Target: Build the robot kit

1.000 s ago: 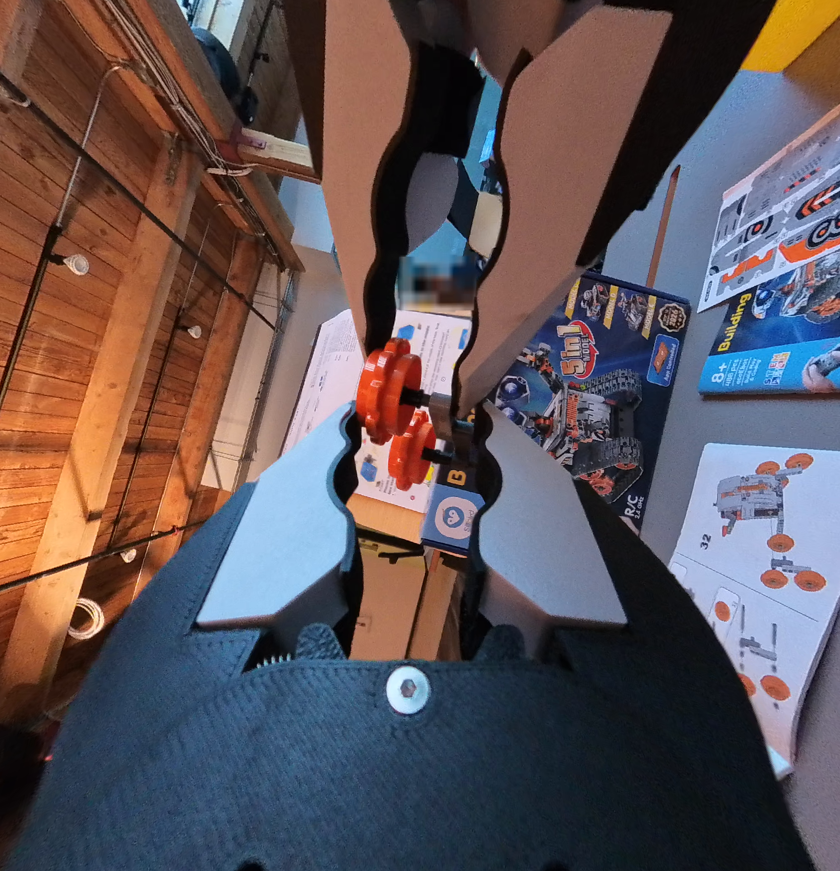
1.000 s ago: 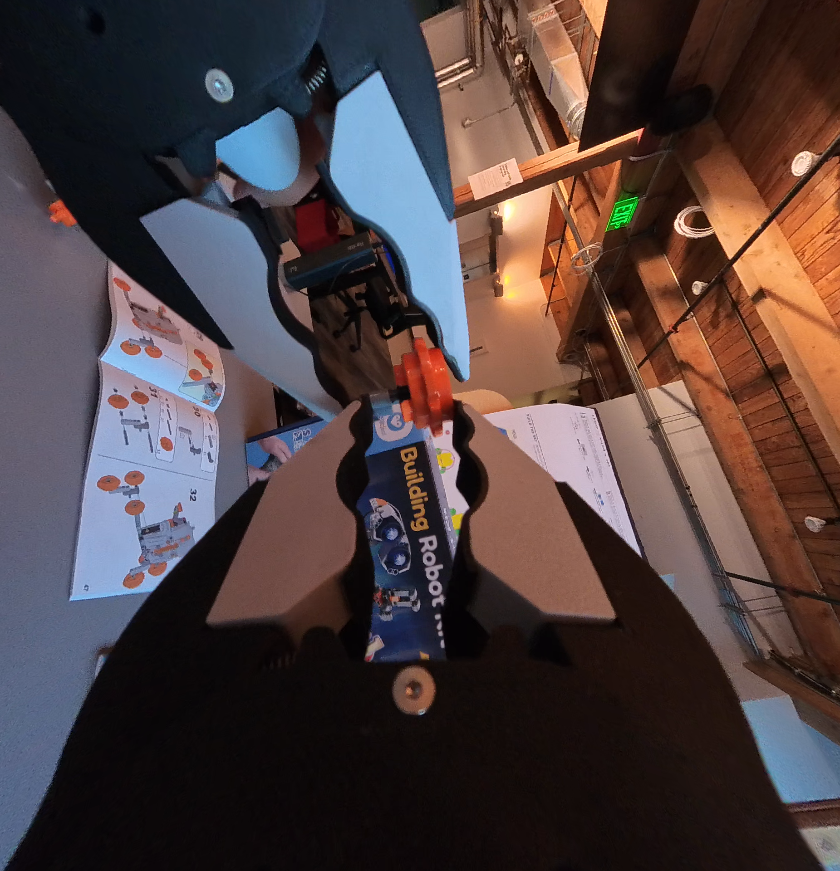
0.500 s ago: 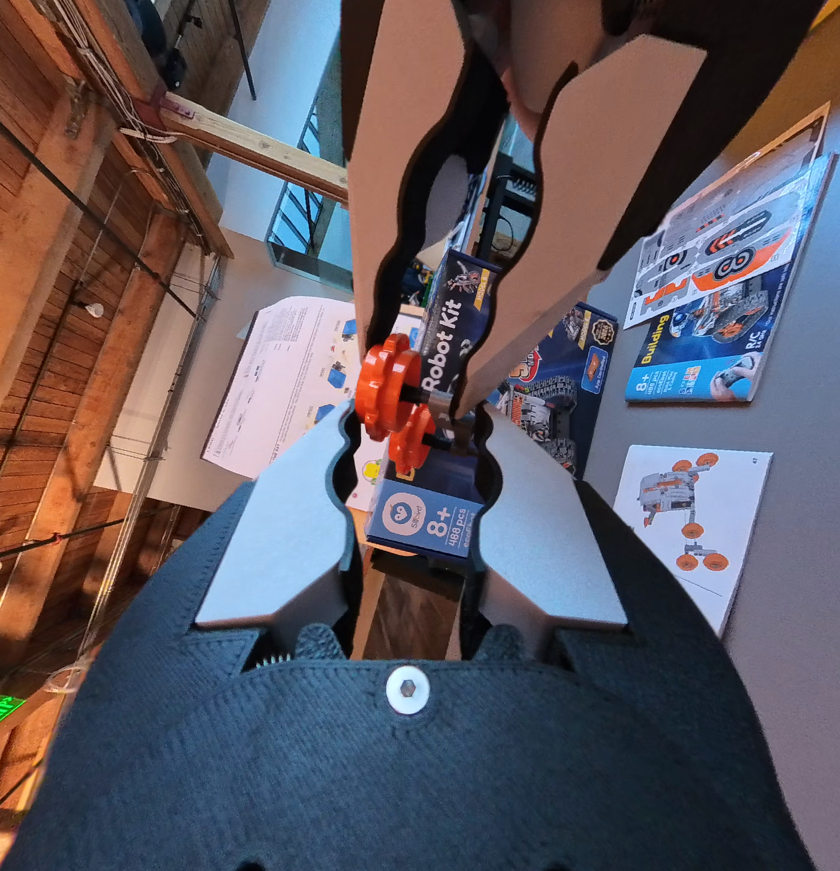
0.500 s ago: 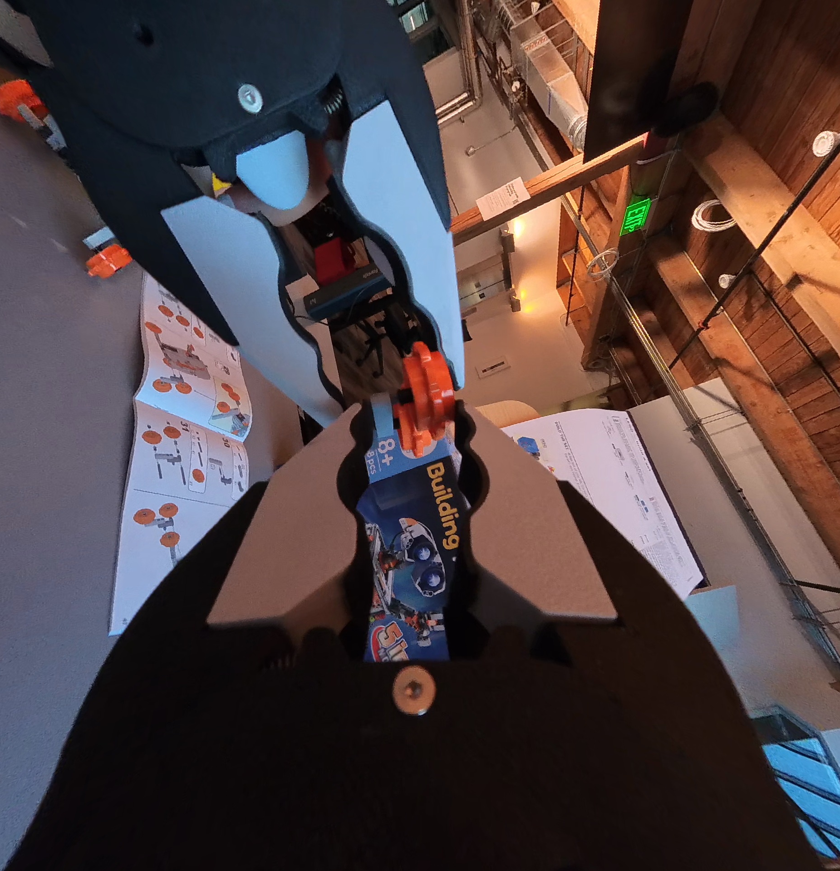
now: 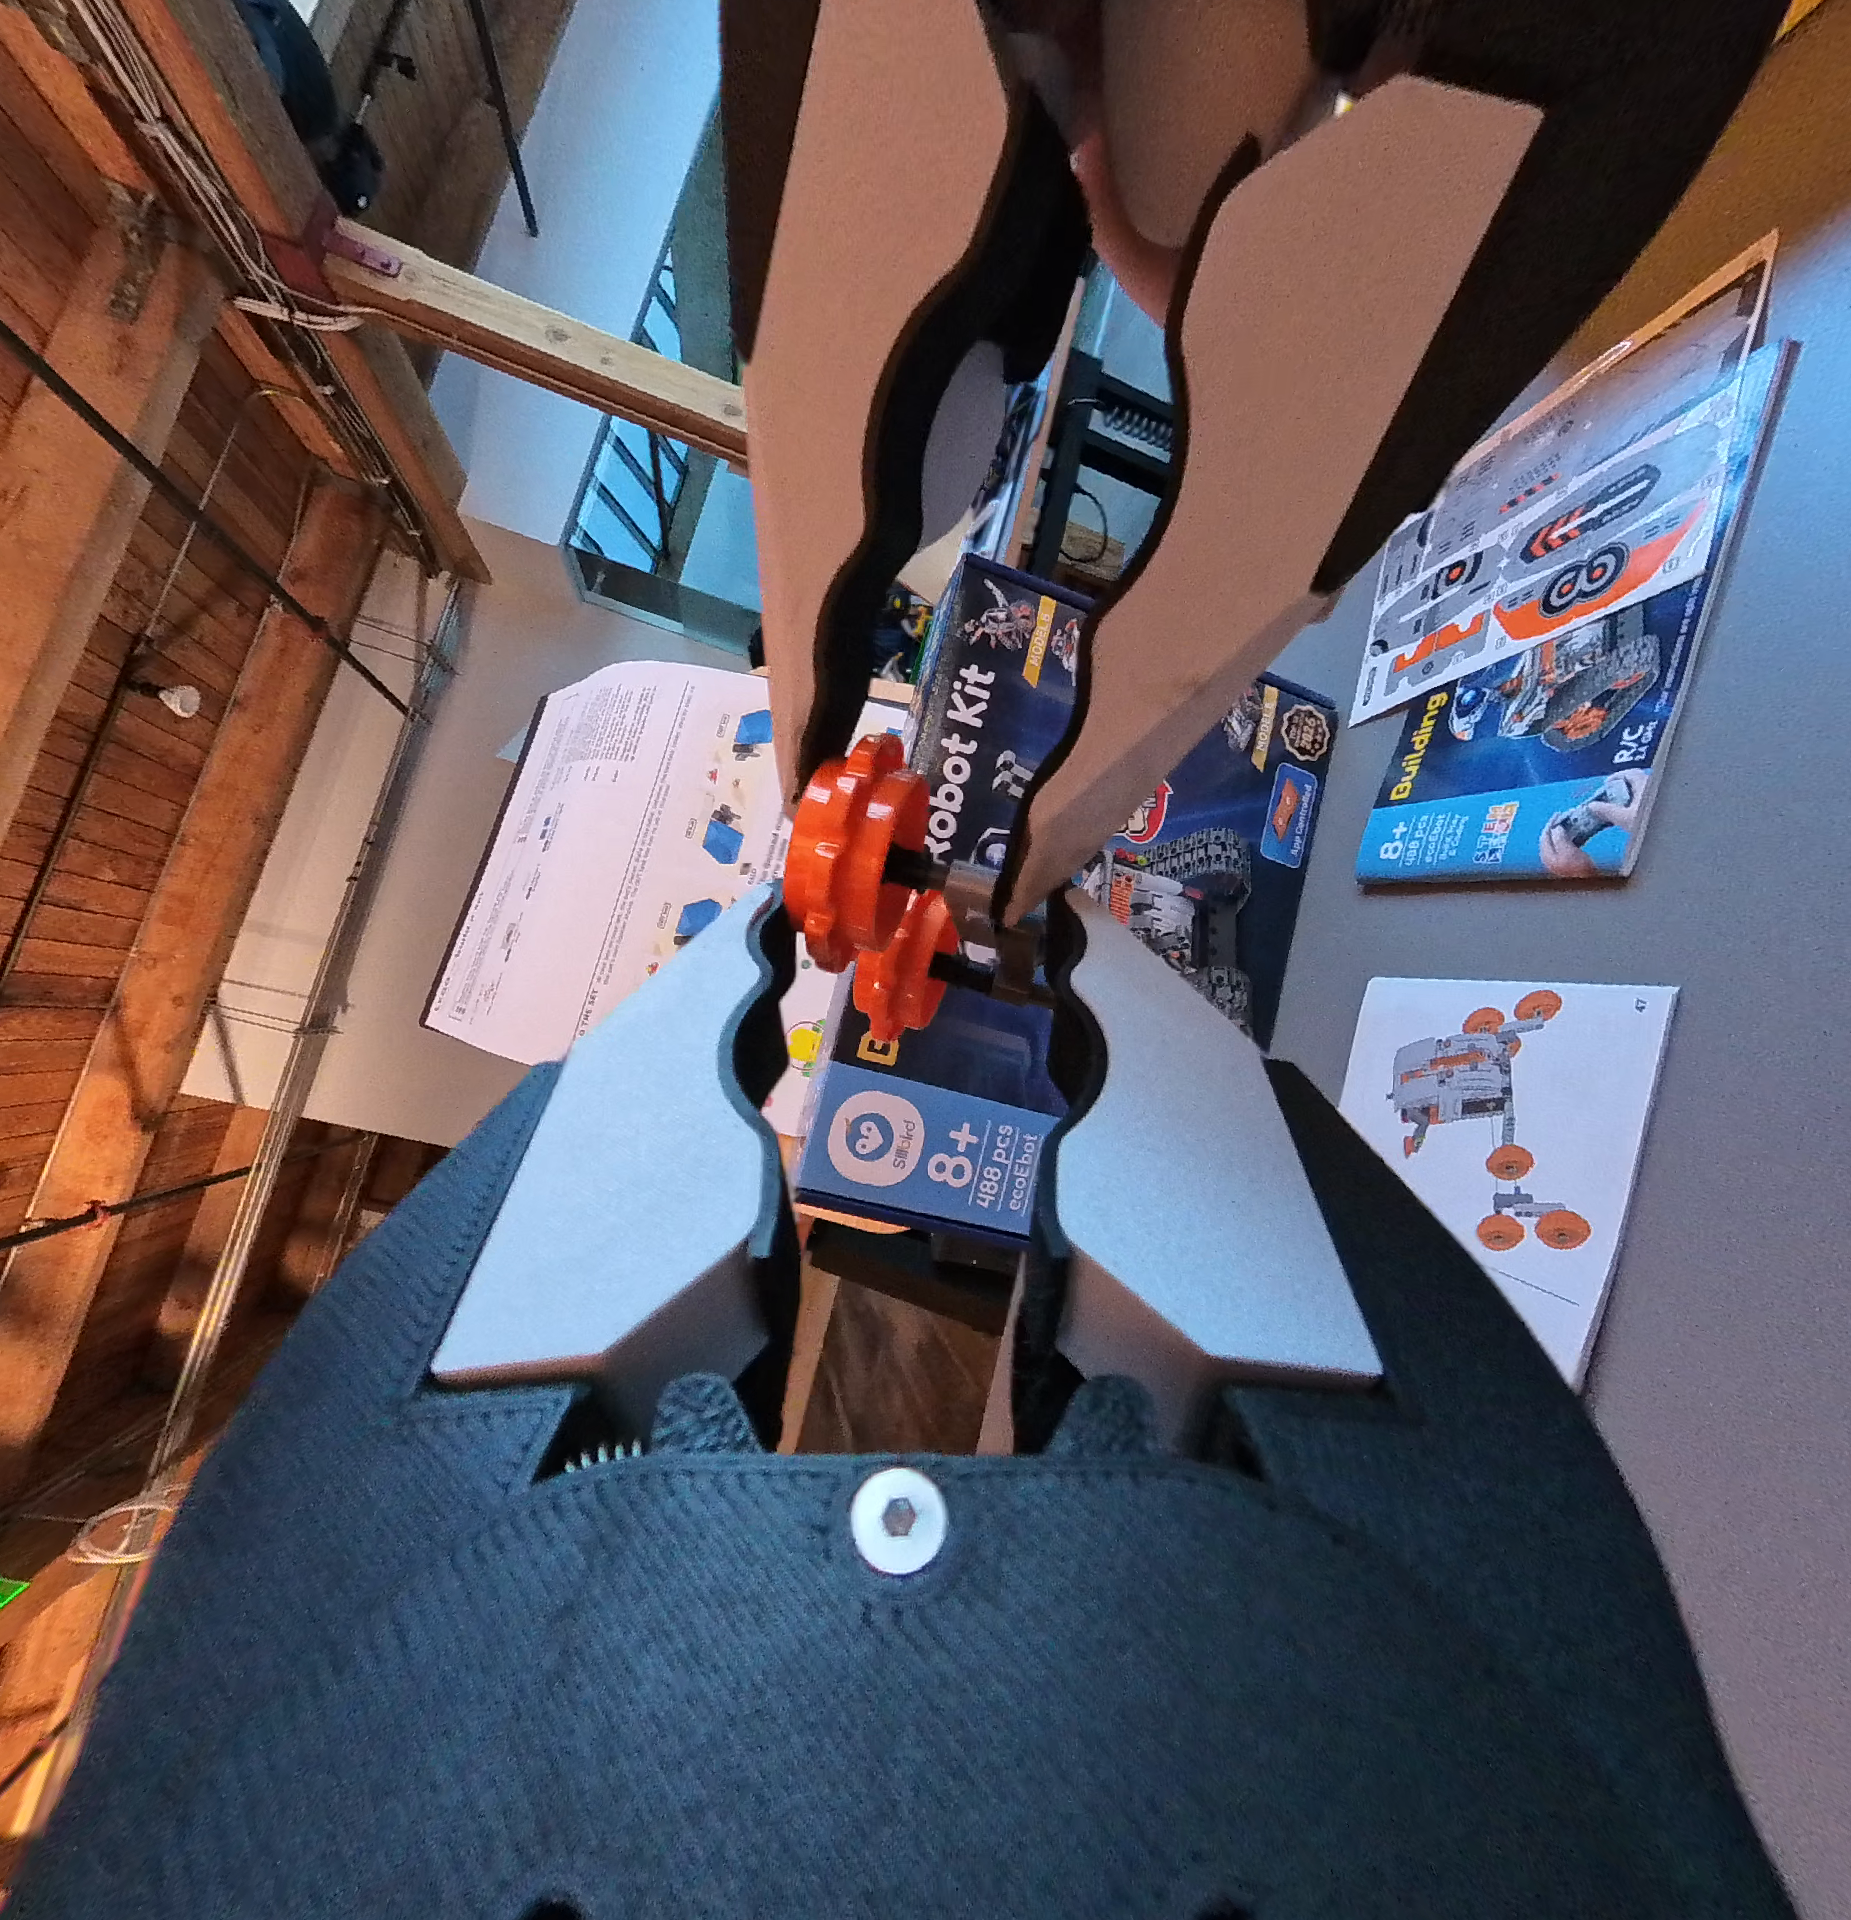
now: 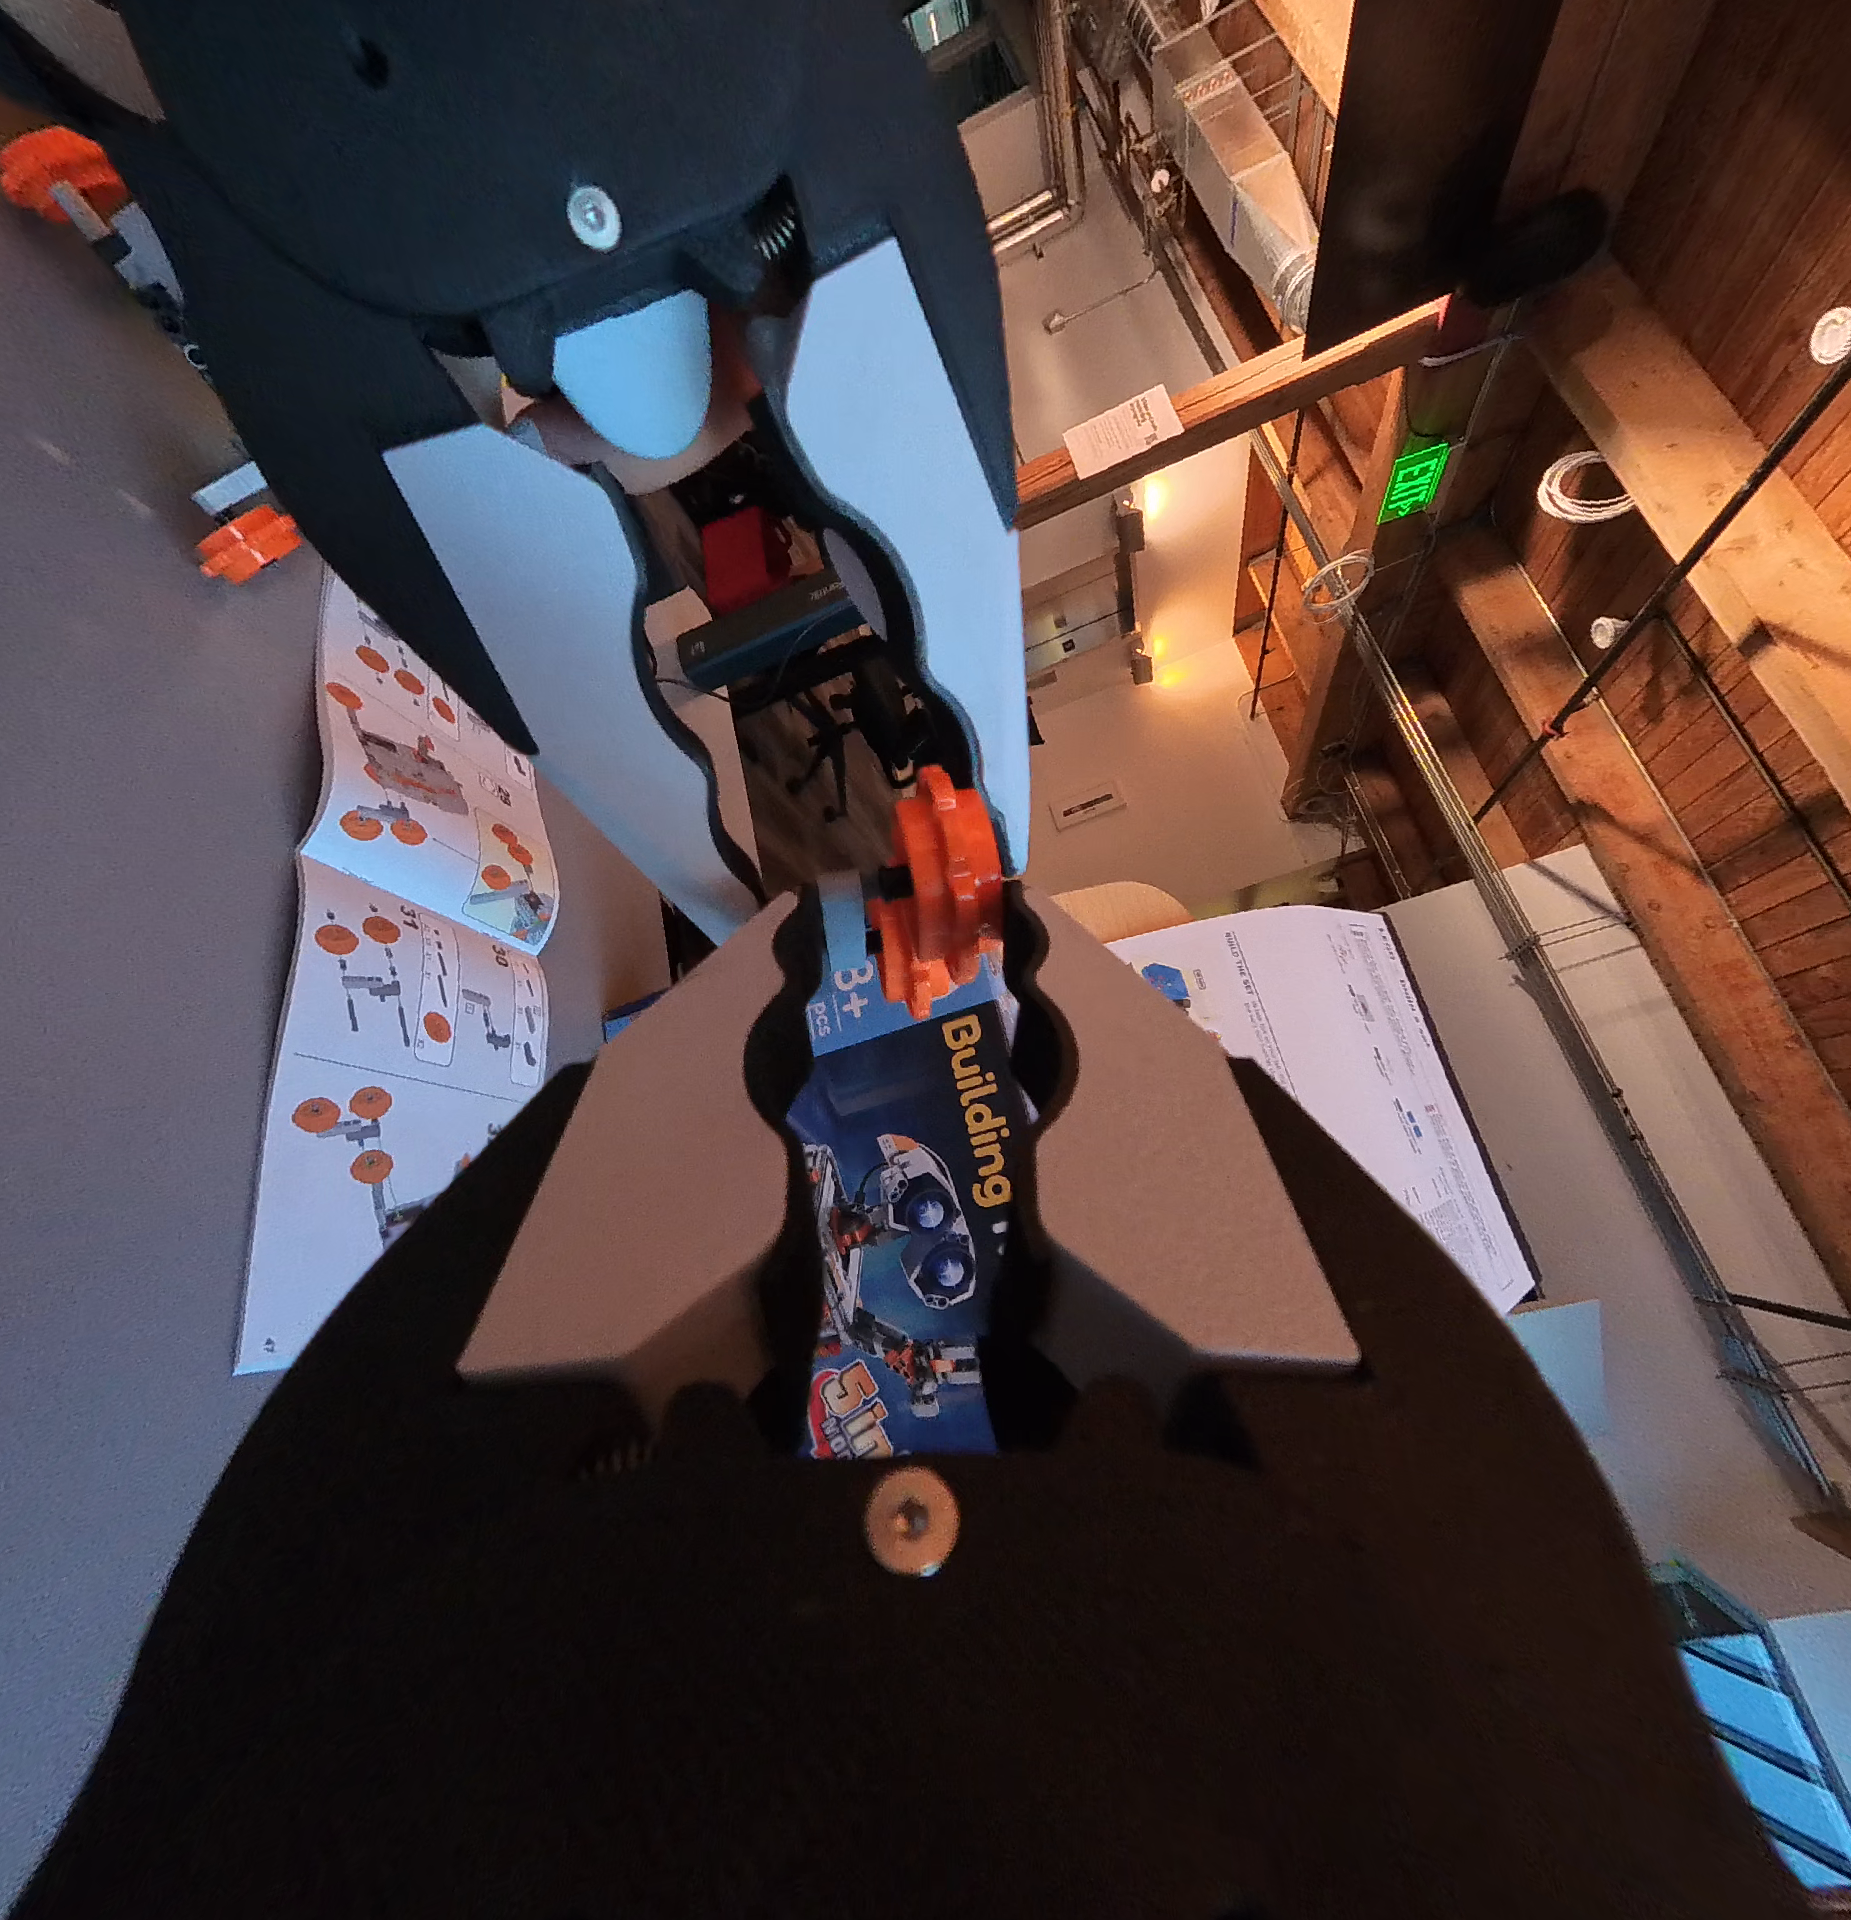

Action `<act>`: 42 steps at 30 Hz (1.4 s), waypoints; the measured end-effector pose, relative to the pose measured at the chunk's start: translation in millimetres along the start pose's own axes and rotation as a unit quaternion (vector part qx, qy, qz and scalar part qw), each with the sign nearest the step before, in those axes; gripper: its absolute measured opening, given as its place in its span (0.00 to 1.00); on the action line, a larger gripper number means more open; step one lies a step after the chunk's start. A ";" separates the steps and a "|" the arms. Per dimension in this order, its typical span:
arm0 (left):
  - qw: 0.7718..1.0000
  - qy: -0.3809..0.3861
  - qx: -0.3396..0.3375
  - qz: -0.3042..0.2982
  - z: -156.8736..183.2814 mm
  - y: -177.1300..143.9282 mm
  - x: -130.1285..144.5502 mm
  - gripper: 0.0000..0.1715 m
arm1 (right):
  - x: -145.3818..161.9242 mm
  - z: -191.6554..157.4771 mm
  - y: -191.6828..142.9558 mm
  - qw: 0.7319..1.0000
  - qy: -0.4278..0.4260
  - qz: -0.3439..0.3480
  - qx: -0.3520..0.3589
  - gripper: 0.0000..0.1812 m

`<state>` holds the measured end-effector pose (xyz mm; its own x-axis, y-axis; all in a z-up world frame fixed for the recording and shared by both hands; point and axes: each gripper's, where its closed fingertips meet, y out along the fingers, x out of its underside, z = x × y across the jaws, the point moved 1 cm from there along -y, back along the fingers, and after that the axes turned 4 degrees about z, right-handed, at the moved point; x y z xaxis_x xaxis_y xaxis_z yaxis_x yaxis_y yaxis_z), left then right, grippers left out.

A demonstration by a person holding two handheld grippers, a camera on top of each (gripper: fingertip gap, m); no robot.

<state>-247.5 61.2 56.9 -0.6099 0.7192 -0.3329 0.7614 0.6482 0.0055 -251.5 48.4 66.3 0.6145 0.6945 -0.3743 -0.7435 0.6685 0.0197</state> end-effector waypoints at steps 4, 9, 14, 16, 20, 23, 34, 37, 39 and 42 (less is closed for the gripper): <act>1.000 0.000 0.002 -0.002 1.4 0.4 0.3 0.27 | 1.3 -1.2 -0.2 1.000 -0.005 -0.006 -0.001 0.18; 1.000 -0.020 0.009 0.007 3.7 0.5 -1.1 0.26 | 2.0 -2.5 -1.9 1.000 0.006 -0.014 -0.014 0.17; 0.999 -0.040 0.012 0.008 7.3 3.8 -1.0 0.26 | 6.1 -4.2 -3.1 0.999 0.014 -0.031 -0.029 0.17; 0.999 -0.046 0.012 0.003 7.8 4.9 0.0 0.26 | 7.6 -4.3 -2.7 0.999 0.015 -0.036 -0.028 0.17; 0.999 -0.051 0.009 -0.002 7.8 5.6 1.5 0.26 | 8.4 -4.4 -1.8 0.999 0.021 -0.037 -0.025 0.17; 0.998 -0.055 0.007 -0.004 9.0 7.1 3.0 0.26 | 10.5 -5.1 -1.2 0.999 0.020 -0.041 -0.024 0.17; 0.998 -0.067 0.003 -0.011 10.3 8.6 5.6 0.25 | 13.0 -5.7 -0.1 0.998 0.034 -0.043 -0.023 0.17; 0.998 -0.069 0.000 -0.016 10.6 9.4 6.2 0.25 | 14.1 -5.7 0.3 0.998 0.035 -0.046 -0.022 0.17; 0.998 -0.065 -0.001 -0.019 11.1 9.6 6.5 0.25 | 14.6 -6.1 0.3 0.998 0.036 -0.045 -0.023 0.17; 0.998 -0.066 -0.004 -0.017 10.4 9.8 5.7 0.25 | 14.4 -5.2 -0.2 0.998 0.037 -0.044 -0.021 0.17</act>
<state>-241.3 69.1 45.2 -0.6001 0.6581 -0.4548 0.7388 0.6740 0.0005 -243.9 56.9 56.0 0.6577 0.6118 -0.4395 -0.6995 0.7125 -0.0549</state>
